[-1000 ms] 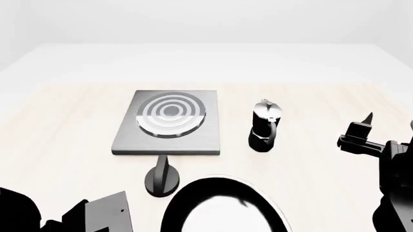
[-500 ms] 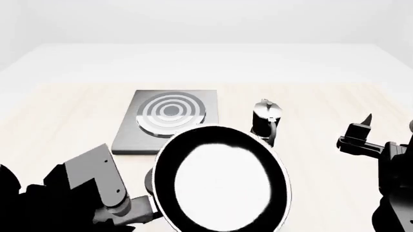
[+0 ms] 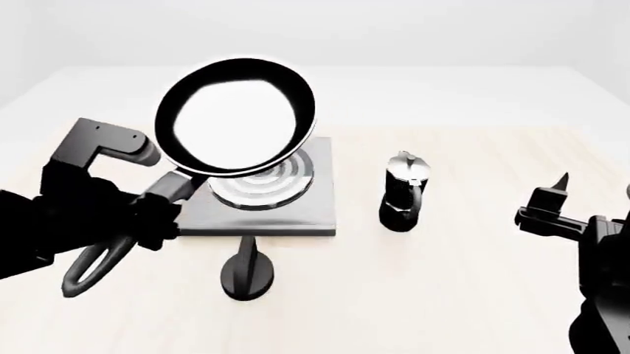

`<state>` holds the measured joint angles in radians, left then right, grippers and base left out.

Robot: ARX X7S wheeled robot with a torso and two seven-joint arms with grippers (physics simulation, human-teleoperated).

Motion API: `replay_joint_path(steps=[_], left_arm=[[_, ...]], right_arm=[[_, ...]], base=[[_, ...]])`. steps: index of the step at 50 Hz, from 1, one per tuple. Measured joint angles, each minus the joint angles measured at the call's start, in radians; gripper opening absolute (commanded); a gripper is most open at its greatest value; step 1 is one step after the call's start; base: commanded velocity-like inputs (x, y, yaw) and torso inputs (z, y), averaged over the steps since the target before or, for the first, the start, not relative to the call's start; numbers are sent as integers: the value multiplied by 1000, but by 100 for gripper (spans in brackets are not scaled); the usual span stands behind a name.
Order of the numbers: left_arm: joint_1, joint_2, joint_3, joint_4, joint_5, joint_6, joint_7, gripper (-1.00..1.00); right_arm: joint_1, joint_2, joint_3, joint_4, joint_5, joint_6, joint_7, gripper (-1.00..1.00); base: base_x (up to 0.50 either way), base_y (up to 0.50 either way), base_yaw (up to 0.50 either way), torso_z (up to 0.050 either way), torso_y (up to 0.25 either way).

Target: Turn on the stove and put the frying pan on it.

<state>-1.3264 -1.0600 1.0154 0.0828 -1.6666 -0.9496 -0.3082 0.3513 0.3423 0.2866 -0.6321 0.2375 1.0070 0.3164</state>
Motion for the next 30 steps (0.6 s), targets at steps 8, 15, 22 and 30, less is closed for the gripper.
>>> replay_joint_path(steps=[8, 15, 22, 30], left_arm=[[9, 68, 20, -141, 98, 76, 29, -100], [-10, 171, 50, -280, 193, 127, 86, -100], [-39, 299, 91, -434, 280, 173, 172, -100], [-83, 475, 142, -685, 361, 219, 284, -100]], right_arm=[[-1, -3, -7, 14, 0, -13, 1, 100], [0, -5, -12, 24, 1, -20, 1, 100], [3, -7, -17, 31, 4, -24, 1, 100], [8, -7, -24, 39, 6, -28, 1, 100]], base=[[0, 0, 0, 0, 1], [0, 0, 0, 0, 2], [0, 0, 0, 0, 3], [0, 0, 0, 0, 1]])
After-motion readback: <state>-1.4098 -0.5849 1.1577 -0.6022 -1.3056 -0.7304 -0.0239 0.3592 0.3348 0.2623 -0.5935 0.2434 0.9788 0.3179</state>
